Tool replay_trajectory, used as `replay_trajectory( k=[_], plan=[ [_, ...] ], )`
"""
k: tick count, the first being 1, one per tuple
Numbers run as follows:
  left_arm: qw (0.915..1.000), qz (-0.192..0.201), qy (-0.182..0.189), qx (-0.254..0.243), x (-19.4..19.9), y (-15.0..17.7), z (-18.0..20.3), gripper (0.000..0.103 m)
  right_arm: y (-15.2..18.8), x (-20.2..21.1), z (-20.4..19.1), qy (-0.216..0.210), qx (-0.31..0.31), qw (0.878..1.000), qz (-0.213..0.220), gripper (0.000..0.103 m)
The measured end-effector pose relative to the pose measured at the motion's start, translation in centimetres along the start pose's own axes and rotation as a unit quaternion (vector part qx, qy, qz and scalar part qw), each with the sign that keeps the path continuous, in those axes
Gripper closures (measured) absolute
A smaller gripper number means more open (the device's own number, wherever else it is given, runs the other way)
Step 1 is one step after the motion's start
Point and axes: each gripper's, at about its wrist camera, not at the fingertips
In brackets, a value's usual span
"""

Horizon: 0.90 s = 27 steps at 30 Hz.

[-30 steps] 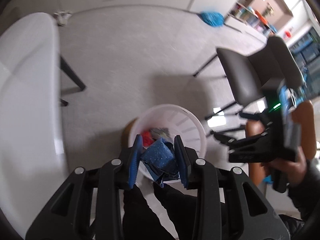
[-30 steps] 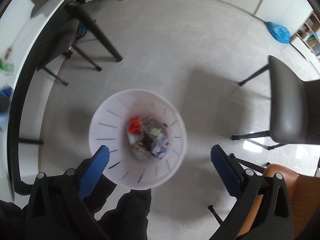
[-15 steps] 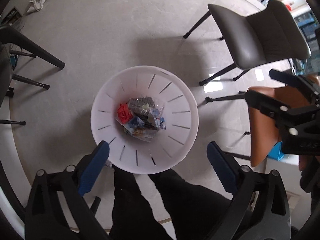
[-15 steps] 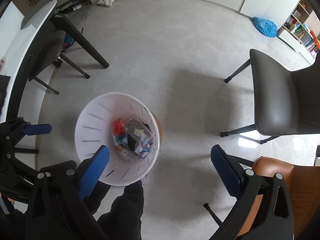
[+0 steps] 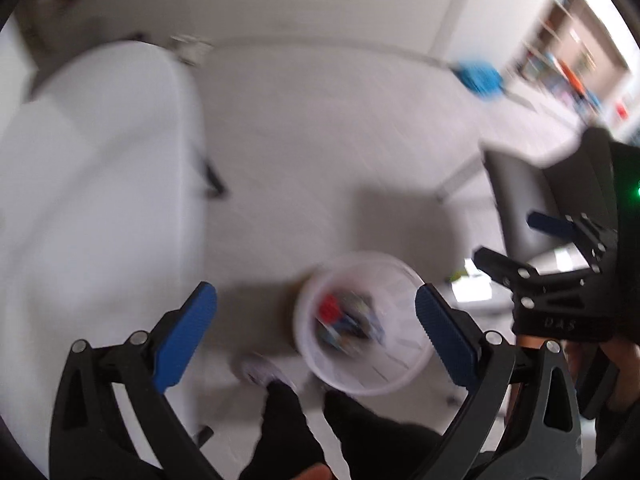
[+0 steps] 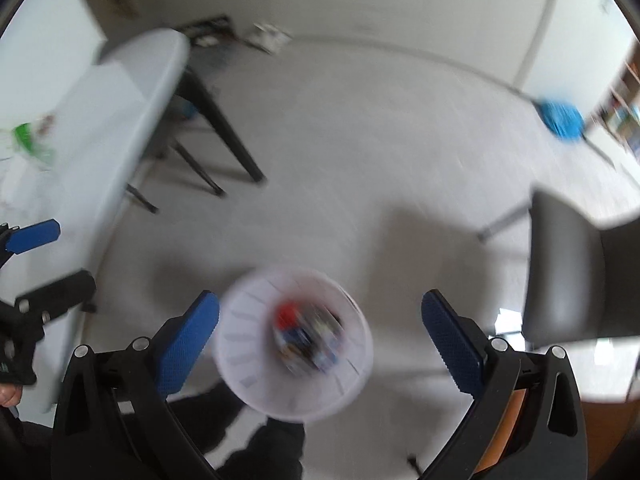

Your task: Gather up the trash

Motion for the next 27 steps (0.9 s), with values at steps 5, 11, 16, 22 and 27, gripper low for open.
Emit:
replay_trajectory(
  k=[5,11,16,22,27],
  plan=[
    [0.9835,0.067,-0.144,0.086,10.5,-0.1,-8.1,0.008,-6.3,6.9,-9.9,-0.079,0.088,0.989,0.094,0.003],
    [0.9366,0.146,-0.253,0.194,21.0,1.6,-14.3,0.008,-10.8,15.1,-20.3,-0.166,0.179,0.954,0.172,0.003],
    [0.9056,0.167,-0.298,0.251,25.4,2.9,-17.0,0.008,-11.4,20.0,-25.8,-0.22,0.221,0.926,0.21,0.002],
    [0.8905,0.178,-0.29,0.302,26.5,4.5,-19.0,0.008,-10.6,20.2,-29.3,-0.222,0.265,0.915,0.206,0.002],
    [0.8913,0.174,-0.273,0.318,25.8,5.9,-20.4,0.008,-10.2,19.2,-29.9,-0.221,0.27,0.918,0.19,0.002]
  ],
)
Point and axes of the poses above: each gripper's, at about its wrist camera, not at the fingertips, and x roughly against the way its jaws point, z to its right, y to its underside, and after that the axes turned 6 degrees about -x, right-handed
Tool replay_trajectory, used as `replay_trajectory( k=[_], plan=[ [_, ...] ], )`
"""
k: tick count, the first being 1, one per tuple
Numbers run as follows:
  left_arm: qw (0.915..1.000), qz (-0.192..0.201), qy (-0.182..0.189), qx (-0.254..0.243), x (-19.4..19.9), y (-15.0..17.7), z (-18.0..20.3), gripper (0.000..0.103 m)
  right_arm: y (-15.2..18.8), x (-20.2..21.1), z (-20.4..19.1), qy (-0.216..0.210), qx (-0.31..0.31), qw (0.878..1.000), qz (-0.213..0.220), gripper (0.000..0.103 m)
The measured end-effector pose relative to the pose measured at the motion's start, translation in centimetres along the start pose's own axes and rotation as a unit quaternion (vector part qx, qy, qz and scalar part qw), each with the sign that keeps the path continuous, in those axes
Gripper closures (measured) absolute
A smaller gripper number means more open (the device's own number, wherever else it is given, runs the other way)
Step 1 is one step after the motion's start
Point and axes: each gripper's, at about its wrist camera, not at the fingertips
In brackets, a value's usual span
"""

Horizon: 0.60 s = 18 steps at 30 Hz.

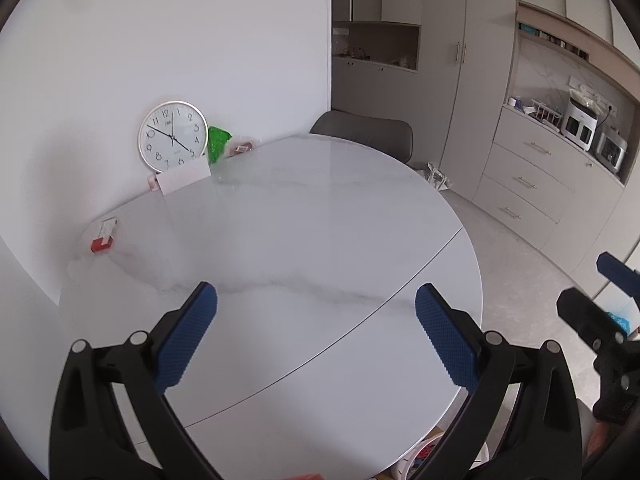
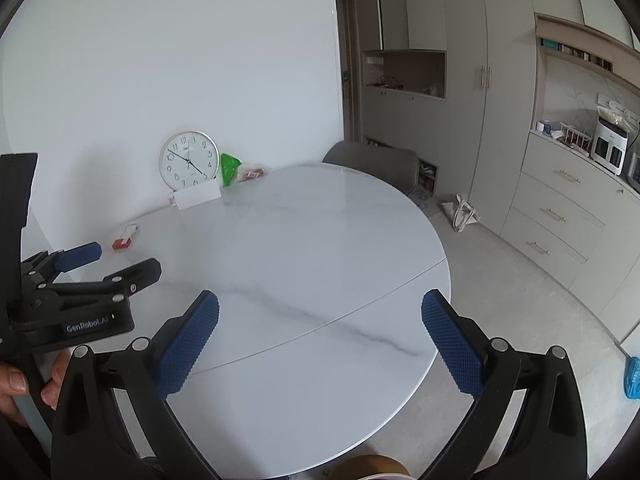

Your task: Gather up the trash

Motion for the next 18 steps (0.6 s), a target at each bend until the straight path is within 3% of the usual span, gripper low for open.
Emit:
replay_trajectory(
  k=[18],
  plan=[
    [0.9997,-0.017,0.02,-0.003,-1.5,0.0,-0.1,0.008,0.4,-0.8,-0.9,0.025,-0.008,0.999,-0.017,0.002]
  ],
)
Point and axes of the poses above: each gripper's, at about its wrist camera, not at the fingertips, and x roughly against the way its jaws point, z to its right, y to its underside, and after that the axes turned 6 degrees about -x, right-handed
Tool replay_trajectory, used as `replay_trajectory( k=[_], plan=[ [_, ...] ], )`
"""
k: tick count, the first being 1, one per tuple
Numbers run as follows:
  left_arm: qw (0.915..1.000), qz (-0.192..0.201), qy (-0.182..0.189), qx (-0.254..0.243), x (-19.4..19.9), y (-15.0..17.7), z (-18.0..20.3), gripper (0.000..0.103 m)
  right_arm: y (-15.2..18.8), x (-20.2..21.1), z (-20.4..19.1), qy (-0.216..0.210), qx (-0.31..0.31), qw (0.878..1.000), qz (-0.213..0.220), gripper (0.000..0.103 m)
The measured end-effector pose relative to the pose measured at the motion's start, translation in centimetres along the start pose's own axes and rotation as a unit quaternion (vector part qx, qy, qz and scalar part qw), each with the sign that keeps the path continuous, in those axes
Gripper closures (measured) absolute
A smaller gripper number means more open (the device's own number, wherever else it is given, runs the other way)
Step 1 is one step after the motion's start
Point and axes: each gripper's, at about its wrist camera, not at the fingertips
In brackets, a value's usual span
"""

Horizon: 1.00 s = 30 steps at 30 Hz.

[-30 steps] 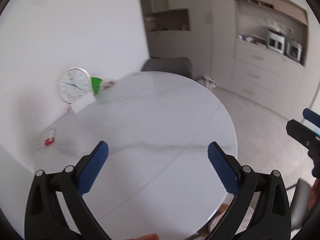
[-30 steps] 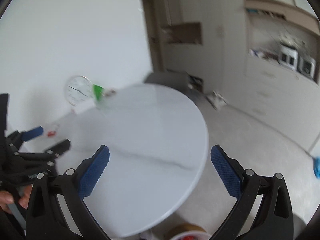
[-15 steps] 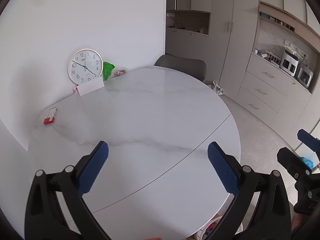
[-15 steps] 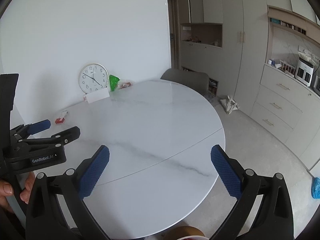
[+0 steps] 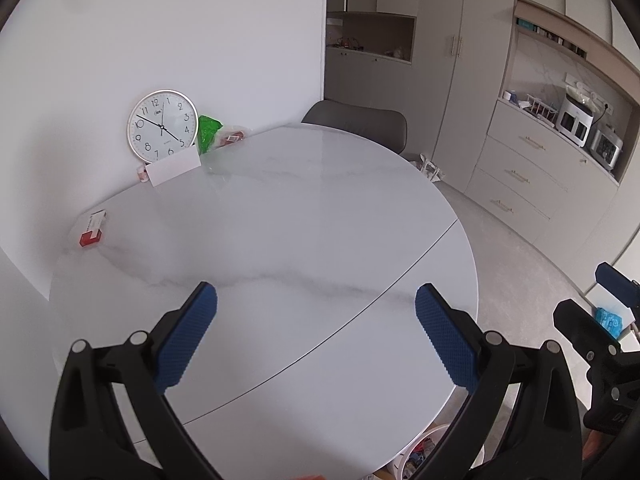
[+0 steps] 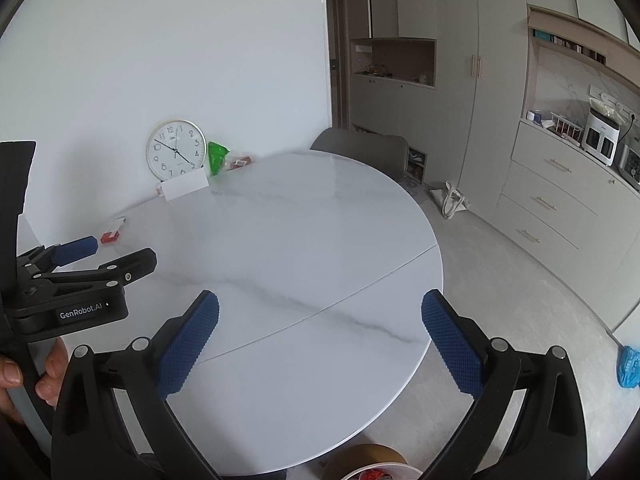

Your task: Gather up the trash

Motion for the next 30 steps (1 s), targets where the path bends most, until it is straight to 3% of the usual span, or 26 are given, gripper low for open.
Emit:
replay_trajectory(
  k=[30],
  plan=[
    [1.0,0.001,-0.001,-0.001,0.28,0.24,-0.24,0.008,0.38,-0.38,-0.41,0.0,0.004,1.0,-0.003,0.002]
  ],
)
Point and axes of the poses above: each gripper's, at about its wrist camera, not at the fingertips, and x roughly against the way its jaws point, z to its right, y to its underside, and after that the axes turned 6 degrees about -x, right-handed
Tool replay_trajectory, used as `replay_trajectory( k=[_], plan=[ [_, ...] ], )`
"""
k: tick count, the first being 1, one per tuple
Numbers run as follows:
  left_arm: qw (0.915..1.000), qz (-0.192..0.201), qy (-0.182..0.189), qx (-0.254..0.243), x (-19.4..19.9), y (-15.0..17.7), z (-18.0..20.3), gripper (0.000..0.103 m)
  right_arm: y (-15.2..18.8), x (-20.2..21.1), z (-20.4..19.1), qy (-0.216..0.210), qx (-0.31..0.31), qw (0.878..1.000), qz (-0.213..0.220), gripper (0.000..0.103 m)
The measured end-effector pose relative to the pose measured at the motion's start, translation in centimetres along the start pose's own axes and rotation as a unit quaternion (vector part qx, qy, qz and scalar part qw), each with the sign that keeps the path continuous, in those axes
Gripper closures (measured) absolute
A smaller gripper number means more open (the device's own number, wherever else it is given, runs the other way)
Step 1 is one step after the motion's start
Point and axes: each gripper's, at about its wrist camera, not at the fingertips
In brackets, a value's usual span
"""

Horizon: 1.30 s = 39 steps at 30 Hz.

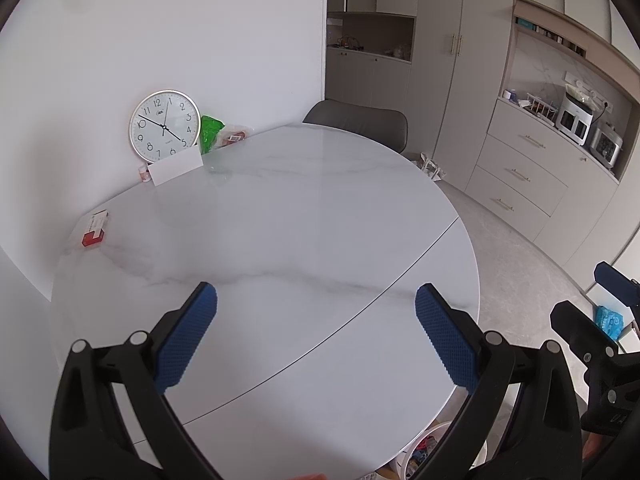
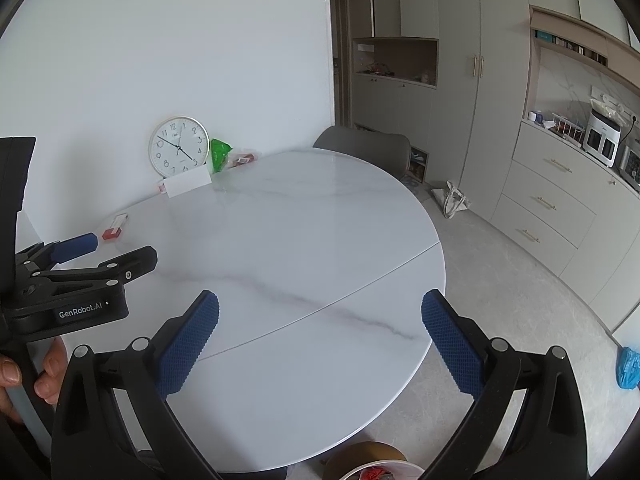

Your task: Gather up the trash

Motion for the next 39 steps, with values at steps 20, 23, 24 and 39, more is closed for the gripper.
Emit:
replay_trajectory(
  k=[20,23,24,39],
  plan=[
    [0.9999,-0.006,-0.005,0.007,0.0,0.0,-0.7,0.008,0.8,-0.3,-1.2,0.003,0.005,1.0,-0.005,0.002],
    [0.9999,-0.006,-0.006,0.005,0.0,-0.1,-0.7,0.008,0.8,-0.4,-1.3,0.002,0.005,1.0,-0.006,0.002],
    [1.0,-0.006,-0.006,0.005,0.0,0.0,-0.7,0.008,0.7,-0.4,-1.2,0.002,0.005,1.0,-0.006,0.002],
    [1.0,-0.006,-0.003,0.004,-0.3,-0.1,-1.2,0.008,0.7,-0.4,-1.5,0.001,0.005,1.0,-0.007,0.002]
  ],
)
Point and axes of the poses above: each gripper's, at about its wrist camera, not at the fingertips, and x roughly against the way its jaws point, z to its right, y to its underside, and after that the axes turned 6 degrees about -x, right-handed
